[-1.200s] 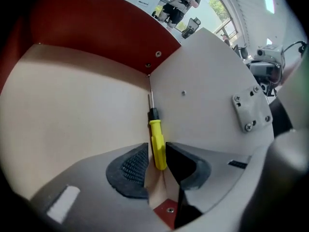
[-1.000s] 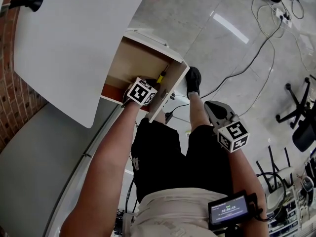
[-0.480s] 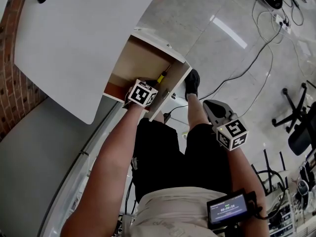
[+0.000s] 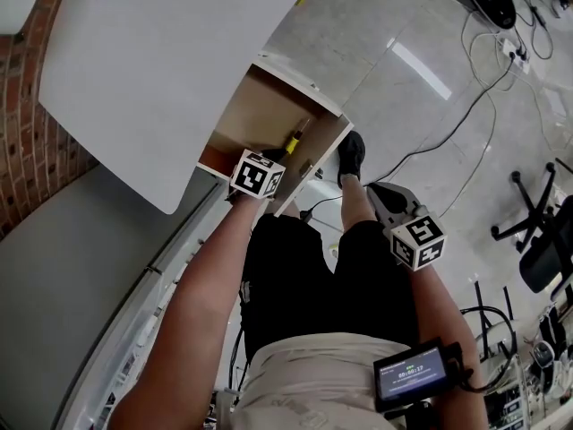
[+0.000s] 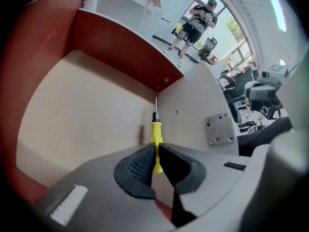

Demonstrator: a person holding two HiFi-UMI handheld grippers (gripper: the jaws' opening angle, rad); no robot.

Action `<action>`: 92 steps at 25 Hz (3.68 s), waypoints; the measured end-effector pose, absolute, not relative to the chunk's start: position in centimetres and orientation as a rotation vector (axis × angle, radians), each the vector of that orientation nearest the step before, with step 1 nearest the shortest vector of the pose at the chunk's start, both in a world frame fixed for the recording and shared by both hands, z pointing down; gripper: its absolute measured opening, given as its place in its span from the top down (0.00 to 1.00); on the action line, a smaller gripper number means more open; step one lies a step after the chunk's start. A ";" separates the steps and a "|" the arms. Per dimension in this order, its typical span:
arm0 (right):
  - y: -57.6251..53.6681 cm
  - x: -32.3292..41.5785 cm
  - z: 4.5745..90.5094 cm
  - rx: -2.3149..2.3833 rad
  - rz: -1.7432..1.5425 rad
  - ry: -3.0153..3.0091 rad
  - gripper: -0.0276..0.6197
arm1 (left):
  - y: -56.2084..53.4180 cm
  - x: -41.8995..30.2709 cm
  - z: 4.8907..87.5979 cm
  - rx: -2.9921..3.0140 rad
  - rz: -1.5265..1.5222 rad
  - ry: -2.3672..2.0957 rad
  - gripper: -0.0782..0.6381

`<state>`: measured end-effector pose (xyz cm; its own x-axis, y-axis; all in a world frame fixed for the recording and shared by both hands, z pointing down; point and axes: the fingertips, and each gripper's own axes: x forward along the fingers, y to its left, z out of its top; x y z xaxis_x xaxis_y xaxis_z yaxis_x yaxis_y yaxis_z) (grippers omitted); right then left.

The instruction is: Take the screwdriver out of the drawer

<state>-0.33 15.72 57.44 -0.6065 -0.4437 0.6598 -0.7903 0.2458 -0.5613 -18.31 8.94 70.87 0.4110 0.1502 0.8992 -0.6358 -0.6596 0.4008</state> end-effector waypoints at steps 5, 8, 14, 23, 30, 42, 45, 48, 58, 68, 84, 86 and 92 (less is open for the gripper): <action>14.3 -0.7 56.5 1.111 1.280 -2.200 0.95 | 7.9 -17.9 67.7 1.916 1.226 -0.494 0.86; 13.4 -0.8 55.5 1.109 1.275 -2.221 0.95 | 7.6 -17.5 65.7 1.921 1.175 -0.531 0.86; 12.0 -0.9 53.6 1.103 1.272 -2.249 0.95 | 7.2 -17.1 62.2 1.915 1.073 -0.600 0.86; 11.3 -0.5 51.3 1.038 1.243 -2.281 0.95 | 7.0 -16.8 56.9 1.860 0.848 -0.724 0.86; 9.9 -1.0 49.4 0.973 1.200 -2.325 0.95 | 7.2 -16.8 52.8 1.838 0.665 -0.799 0.86; 9.3 -3.0 45.8 0.822 1.114 -2.408 0.95 | 8.4 -17.3 46.6 1.824 0.415 -0.916 0.86; 9.1 -3.3 44.8 0.798 1.093 -2.429 0.95 | 8.6 -17.1 45.3 1.831 0.373 -0.937 0.86; 8.9 -3.3 44.0 0.774 1.093 -2.450 0.95 | 8.8 -16.7 44.1 1.835 0.350 -0.961 0.86; 8.9 -4.4 44.2 0.708 1.087 -2.426 0.95 | 8.8 -18.0 45.8 1.805 0.367 -1.035 0.88; 10.1 -3.7 45.9 0.771 1.151 -2.382 0.95 | 10.1 -18.9 49.3 1.820 0.571 -0.977 0.88; 10.4 0.2 49.0 0.935 1.233 -2.317 0.95 | 8.3 -17.0 57.8 1.871 0.966 -0.777 0.88; 10.7 0.3 49.4 0.948 1.245 -2.310 0.95 | 8.5 -16.6 58.8 1.884 1.007 -0.734 0.88; 10.8 1.0 51.0 0.965 1.266 -2.299 0.95 | 8.4 -15.8 61.7 1.893 1.083 -0.668 0.88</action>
<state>1.02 10.82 51.01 -0.7098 -0.3976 0.5815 -0.7039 0.3712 -0.6056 -15.75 8.38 61.74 0.4858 -0.0417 0.8731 -0.7617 -0.5102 0.3994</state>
